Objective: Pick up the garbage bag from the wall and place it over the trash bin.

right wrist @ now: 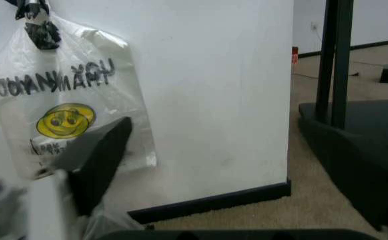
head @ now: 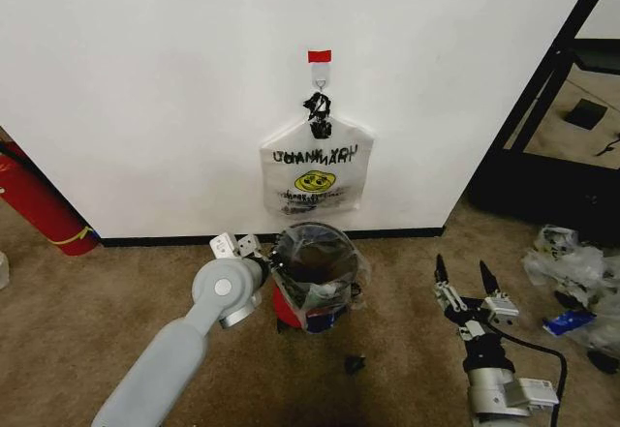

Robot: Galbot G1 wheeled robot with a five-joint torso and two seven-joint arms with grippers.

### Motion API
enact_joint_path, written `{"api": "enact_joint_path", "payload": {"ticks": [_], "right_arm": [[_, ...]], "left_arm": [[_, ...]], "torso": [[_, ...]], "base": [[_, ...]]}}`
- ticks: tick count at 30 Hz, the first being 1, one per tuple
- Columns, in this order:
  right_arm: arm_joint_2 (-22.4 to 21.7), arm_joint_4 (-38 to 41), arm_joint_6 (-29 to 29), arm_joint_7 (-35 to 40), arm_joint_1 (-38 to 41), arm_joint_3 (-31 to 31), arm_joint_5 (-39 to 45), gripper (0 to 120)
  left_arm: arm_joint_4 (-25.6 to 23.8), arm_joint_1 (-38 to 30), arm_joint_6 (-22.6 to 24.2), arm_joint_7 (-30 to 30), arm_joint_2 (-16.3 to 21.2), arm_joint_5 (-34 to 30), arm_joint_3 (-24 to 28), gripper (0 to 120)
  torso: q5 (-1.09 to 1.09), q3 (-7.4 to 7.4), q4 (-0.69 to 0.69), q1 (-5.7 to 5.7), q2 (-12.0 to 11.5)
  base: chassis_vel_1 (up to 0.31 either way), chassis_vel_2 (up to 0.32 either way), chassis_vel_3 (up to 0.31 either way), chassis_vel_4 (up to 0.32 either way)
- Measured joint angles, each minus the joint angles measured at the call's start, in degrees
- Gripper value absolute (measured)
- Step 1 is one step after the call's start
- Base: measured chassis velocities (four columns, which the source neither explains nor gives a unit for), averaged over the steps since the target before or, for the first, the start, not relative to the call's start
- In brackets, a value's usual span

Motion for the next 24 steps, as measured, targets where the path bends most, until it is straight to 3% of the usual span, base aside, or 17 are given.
{"api": "enact_joint_path", "payload": {"ticks": [7, 9, 12, 18, 24], "right_arm": [[0.58, -0.68, -0.20, -0.08, -0.90, -2.01, -1.12, 100], [0.60, -0.77, -0.18, -0.09, -0.90, -2.03, -1.20, 100], [0.66, -1.24, -0.51, -0.12, -0.91, -2.64, -1.05, 100], [0.91, -1.69, -0.69, -0.06, -0.93, -3.69, -0.88, 100], [1.04, -1.73, -0.41, 0.08, -0.79, -3.71, -1.11, 100]], "left_arm": [[-0.21, 1.69, 1.08, -1.04, -0.60, 0.02, -2.01, 23], [-0.35, 1.77, 1.12, -1.02, -0.55, 0.02, -2.09, 25], [-2.43, 2.58, 1.49, 0.16, 0.54, -0.20, -3.15, 41], [-5.68, 3.63, 1.77, 1.02, 2.37, 0.36, -4.62, 60], [-10.17, 5.02, 3.28, 3.44, 4.34, 5.45, -5.74, 84]], "torso": [[0.00, 0.00, -0.01, 0.00, 0.00], [-0.01, 0.00, -0.01, 0.00, 0.00], [0.00, 0.00, -0.02, 0.01, 0.00], [0.00, 0.00, 0.00, 0.01, 0.00], [0.00, 0.00, -0.02, 0.01, 0.00]], "base": [[0.000, 0.000, 0.000, 0.000], [0.000, 0.000, 0.000, 0.000], [0.000, 0.000, 0.000, 0.000], [0.000, 0.000, 0.000, 0.000], [0.000, 0.000, 0.000, 0.000]]}}
